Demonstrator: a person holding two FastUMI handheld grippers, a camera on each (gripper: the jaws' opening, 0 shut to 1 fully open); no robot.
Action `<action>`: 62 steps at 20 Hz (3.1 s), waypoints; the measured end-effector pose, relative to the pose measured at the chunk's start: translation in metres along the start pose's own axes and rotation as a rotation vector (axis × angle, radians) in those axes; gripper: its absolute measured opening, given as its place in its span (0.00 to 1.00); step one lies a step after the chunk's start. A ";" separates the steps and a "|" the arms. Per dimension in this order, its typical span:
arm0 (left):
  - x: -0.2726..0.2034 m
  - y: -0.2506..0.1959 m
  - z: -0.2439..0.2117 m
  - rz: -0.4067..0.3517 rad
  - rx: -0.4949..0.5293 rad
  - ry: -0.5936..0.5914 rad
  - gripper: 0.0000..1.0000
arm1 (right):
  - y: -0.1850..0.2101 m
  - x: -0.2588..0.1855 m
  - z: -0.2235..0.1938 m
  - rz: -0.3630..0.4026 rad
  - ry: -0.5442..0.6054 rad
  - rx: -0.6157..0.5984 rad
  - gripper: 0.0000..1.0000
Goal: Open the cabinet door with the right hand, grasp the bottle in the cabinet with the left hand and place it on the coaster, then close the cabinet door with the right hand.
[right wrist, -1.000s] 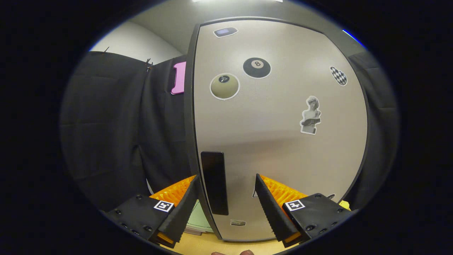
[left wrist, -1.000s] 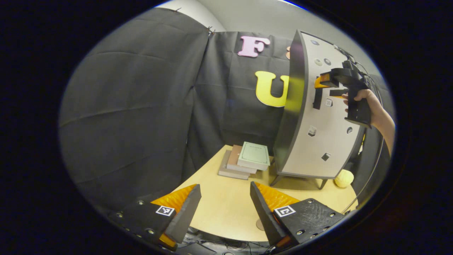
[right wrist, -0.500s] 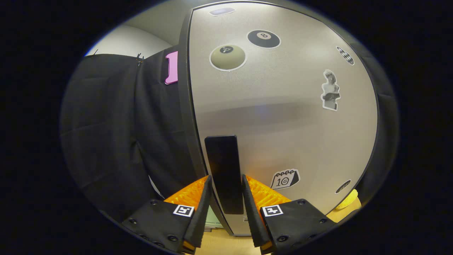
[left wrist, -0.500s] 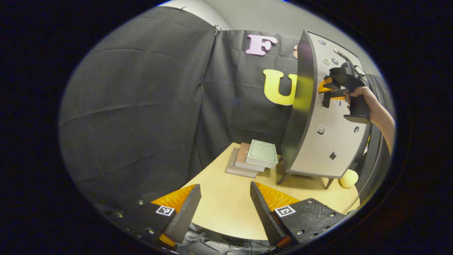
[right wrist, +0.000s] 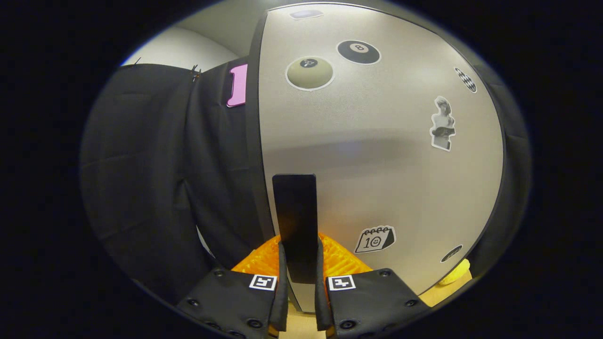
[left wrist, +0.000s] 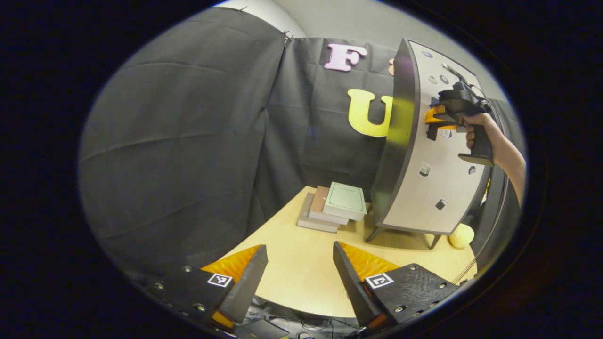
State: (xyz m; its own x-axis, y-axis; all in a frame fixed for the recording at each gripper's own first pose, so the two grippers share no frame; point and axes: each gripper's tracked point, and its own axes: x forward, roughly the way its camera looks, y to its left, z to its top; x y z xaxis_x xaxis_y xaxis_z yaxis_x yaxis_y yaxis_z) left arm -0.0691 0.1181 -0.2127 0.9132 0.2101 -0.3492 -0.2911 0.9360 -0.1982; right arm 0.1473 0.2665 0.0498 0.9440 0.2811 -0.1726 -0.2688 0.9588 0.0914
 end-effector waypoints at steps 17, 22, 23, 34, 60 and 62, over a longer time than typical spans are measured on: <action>-0.008 0.004 0.015 0.066 0.044 -0.096 0.83 | -0.016 -0.086 -0.017 0.379 -0.003 -0.051 0.20; -0.018 0.001 0.011 0.078 0.061 -0.085 0.86 | -0.031 -0.100 -0.019 0.427 -0.009 -0.049 0.20; -0.021 -0.001 0.009 0.077 0.057 -0.080 0.90 | -0.034 -0.102 -0.020 0.432 -0.010 -0.049 0.18; -0.020 -0.018 0.008 0.000 0.088 -0.068 0.87 | -0.066 -0.127 -0.022 0.397 -0.070 -0.019 0.17; -0.004 -0.058 0.022 -0.173 0.159 -0.137 0.83 | -0.161 -0.153 -0.028 0.183 -0.068 -0.005 0.16; 0.000 -0.057 0.027 -0.169 0.169 -0.154 0.83 | -0.165 -0.156 -0.030 0.157 -0.069 -0.056 0.18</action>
State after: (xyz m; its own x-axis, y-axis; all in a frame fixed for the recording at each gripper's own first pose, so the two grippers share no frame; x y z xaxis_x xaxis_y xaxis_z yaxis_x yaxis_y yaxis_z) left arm -0.0451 0.0725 -0.1766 0.9811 0.0756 -0.1779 -0.0912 0.9925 -0.0814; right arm 0.0385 0.0653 0.0327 0.9001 0.4257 -0.0931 -0.4220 0.9048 0.0567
